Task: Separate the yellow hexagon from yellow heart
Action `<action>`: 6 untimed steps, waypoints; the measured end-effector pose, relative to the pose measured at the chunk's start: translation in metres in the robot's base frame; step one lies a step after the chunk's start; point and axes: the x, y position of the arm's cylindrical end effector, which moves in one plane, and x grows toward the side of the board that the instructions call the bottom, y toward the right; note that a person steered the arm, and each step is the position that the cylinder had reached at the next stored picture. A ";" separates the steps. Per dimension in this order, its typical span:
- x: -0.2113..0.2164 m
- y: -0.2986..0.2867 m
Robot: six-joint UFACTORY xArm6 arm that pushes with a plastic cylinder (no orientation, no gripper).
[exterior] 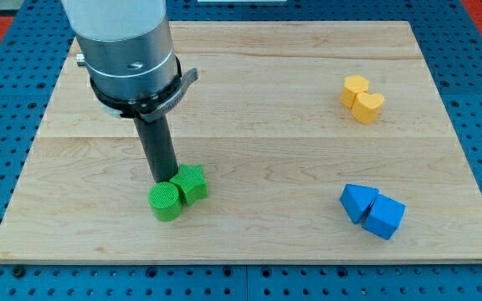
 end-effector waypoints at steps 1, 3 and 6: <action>0.000 0.000; -0.058 0.067; -0.067 0.340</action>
